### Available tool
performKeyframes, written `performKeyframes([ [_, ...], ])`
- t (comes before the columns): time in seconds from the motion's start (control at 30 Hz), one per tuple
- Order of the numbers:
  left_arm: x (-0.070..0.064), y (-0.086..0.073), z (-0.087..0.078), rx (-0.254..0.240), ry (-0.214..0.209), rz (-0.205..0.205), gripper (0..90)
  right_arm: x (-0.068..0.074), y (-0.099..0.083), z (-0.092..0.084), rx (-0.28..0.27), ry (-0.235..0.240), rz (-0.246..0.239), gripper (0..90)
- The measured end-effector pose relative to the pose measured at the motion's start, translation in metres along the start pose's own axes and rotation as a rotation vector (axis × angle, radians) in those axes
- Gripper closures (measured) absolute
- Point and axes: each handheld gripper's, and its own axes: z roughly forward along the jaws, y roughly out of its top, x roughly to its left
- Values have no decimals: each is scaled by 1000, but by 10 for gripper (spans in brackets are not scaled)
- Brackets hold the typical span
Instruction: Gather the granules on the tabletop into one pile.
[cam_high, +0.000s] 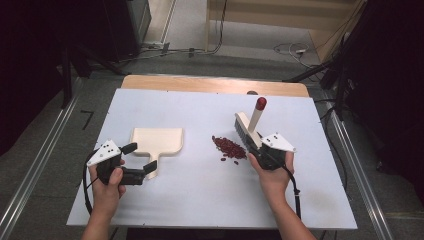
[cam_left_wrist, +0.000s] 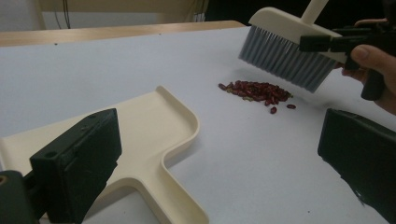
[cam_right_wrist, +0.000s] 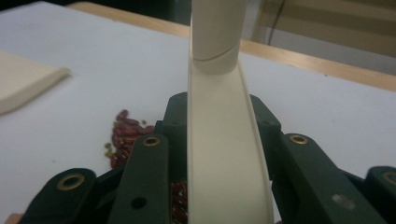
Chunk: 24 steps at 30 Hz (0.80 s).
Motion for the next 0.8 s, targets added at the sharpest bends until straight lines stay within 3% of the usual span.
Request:
performKeyframes([
  [0.07,0,0,1,2,-2,1,0,-2,3,-4,-19,122,-16,657],
  [0.17,-1,0,2,8,-2,5,0,7,3,-5,1,312,-71,657],
  [0.23,-2,0,2,9,-1,6,0,14,1,0,38,408,-109,657],
  [0.3,-2,0,2,12,1,7,0,17,-4,7,81,474,-141,657],
  [0.4,-2,0,1,11,0,7,0,16,-9,15,96,510,-152,657],
  [0.5,-1,0,1,10,0,4,0,8,-7,19,92,453,-152,658],
  [0.63,-1,0,1,9,-1,5,0,-2,-6,19,87,418,-131,658],
  [0.8,-1,-1,1,10,1,5,0,-10,1,5,26,463,-66,657],
])
